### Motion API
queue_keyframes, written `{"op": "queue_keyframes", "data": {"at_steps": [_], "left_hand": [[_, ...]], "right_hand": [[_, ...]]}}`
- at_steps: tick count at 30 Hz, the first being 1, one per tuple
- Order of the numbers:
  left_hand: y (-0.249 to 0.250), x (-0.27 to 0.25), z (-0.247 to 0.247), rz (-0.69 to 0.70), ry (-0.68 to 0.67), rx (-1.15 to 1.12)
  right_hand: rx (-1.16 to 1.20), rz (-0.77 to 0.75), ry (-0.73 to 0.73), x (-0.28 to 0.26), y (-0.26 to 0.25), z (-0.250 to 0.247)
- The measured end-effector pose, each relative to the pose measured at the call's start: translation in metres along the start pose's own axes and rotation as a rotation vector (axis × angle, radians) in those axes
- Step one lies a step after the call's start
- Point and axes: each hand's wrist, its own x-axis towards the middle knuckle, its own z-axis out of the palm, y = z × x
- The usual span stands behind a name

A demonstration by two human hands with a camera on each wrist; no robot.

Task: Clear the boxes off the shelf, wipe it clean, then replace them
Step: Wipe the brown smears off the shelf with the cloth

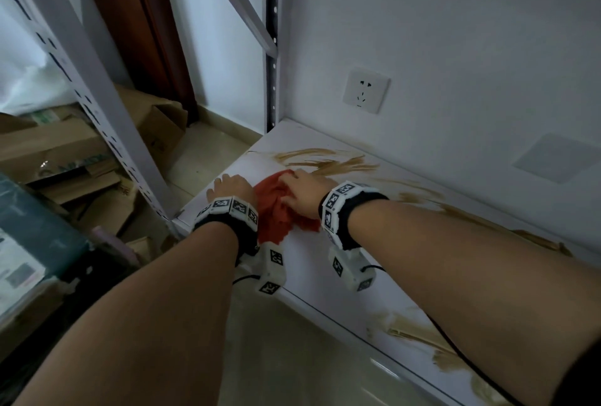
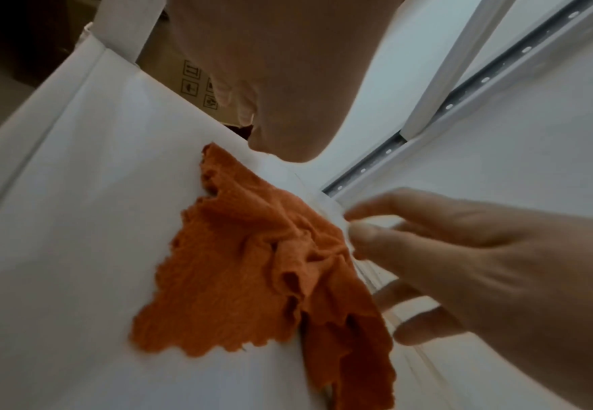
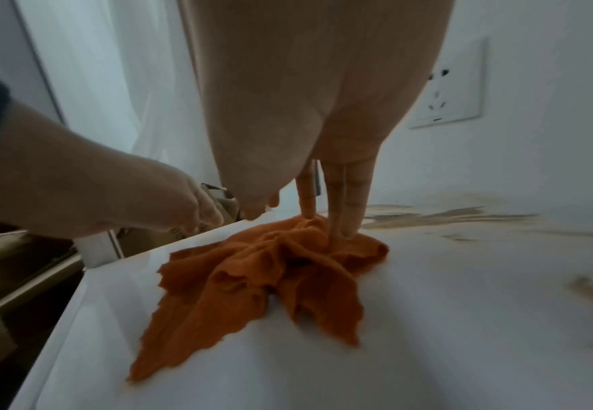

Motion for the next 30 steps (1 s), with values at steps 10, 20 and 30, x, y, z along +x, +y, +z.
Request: {"op": "queue_keyframes", "data": {"at_steps": [10,20,30], "left_hand": [[-0.007,0.015,0.004,-0.031,-0.005,0.005],[-0.007,0.028,0.000,-0.054,0.016,0.114],[-0.009,0.034,0.001,0.002,0.089,0.160]], "right_hand": [[-0.296,-0.015,-0.299,0.035,-0.019,0.018],[-0.310,-0.037,-0.329,0.061,-0.009,0.000],[-0.142,0.052,-0.238,0.095,-0.010,-0.003]]}}
